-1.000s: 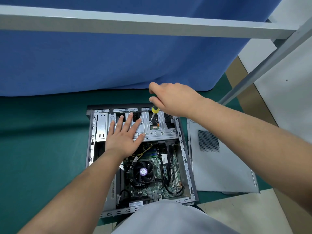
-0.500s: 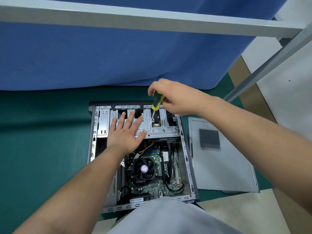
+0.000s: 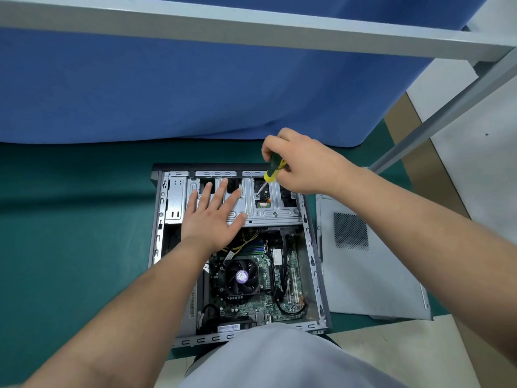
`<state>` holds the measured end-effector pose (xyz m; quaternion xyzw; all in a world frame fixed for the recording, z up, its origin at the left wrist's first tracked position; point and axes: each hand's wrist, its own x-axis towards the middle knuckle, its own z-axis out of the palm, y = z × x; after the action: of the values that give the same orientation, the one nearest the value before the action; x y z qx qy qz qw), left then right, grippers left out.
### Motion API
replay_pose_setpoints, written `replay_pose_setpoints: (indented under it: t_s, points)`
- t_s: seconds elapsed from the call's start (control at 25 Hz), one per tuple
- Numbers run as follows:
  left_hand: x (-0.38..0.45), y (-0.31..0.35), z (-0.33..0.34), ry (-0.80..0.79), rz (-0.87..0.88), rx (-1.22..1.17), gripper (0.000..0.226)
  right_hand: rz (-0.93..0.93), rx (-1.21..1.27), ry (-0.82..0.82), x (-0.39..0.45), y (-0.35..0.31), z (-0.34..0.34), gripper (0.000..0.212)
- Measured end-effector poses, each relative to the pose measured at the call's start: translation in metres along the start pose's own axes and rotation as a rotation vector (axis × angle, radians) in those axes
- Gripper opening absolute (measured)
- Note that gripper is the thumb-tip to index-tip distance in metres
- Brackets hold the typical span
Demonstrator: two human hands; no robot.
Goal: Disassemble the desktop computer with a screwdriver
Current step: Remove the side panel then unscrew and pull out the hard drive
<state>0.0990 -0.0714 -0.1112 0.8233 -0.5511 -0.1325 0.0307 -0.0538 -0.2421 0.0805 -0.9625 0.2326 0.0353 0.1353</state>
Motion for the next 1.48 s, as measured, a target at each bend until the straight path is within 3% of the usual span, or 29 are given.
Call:
replay_pose_setpoints:
  t_s: [0.2,0.6,0.84,1.16,1.48]
  points:
    - [0.000,0.000,0.000,-0.003,-0.002,-0.008,0.071,0.056,0.060,0.114,-0.004,0.004,0.009,0.013]
    - [0.003,0.002,-0.006,-0.033,-0.003,-0.099,0.068,-0.007,0.142,0.172,-0.015,0.006,0.011,0.013]
    - [0.022,0.036,-0.020,0.251,0.054,-0.249,0.034,0.014,0.159,0.206,-0.020,0.011,0.007,0.013]
    - [0.054,0.050,-0.034,0.067,0.078,-0.263,0.012,0.134,0.230,0.267,-0.044,0.033,0.011,0.010]
    - [0.070,0.052,-0.049,-0.131,0.174,-0.075,0.006,0.184,0.294,0.279,-0.053,0.042,0.020,0.010]
